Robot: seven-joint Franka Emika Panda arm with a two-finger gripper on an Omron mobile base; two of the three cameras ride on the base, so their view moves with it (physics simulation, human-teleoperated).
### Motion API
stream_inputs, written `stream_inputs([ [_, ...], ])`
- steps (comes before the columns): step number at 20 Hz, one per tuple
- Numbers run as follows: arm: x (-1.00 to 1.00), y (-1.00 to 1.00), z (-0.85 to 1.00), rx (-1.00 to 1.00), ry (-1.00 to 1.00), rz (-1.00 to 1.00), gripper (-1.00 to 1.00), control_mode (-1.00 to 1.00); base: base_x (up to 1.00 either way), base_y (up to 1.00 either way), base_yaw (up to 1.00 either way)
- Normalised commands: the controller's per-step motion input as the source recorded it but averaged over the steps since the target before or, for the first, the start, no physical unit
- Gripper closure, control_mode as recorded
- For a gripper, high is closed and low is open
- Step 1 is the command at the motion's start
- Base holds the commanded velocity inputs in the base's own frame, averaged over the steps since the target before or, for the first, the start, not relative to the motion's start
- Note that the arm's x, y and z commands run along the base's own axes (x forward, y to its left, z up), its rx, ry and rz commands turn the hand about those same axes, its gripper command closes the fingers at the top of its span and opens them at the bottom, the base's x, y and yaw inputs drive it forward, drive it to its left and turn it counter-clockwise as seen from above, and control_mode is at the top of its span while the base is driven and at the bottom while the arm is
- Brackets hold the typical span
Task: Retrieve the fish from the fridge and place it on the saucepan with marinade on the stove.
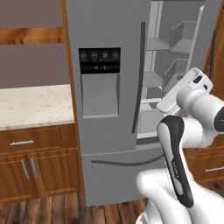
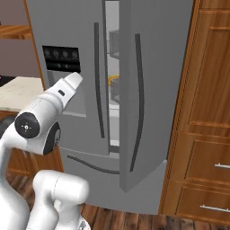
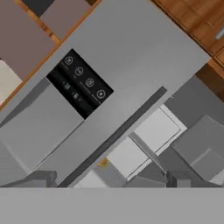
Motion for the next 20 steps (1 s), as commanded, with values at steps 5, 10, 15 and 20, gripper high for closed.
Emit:
stream_inputs([
  [5, 0.35, 0.25, -0.23, -0.30, 0.13, -0.05, -1.00, -1.00, 0.00, 0.00, 0.00],
  [10, 0.30, 0.01, -0.23, -0.27, 0.07, -0.16, -1.00, -1.00, 0.00, 0.00, 0.00],
  [15, 0.04, 0.00, -0.08, -0.15, 0.04, -0.25, -1.00, -1.00, 0.00, 0.00, 0.00],
  [20, 0.12, -0.12, 0.00, -0.05, 0.08, -0.24, -1.00, -1.00, 0.00, 0.00, 0.00],
])
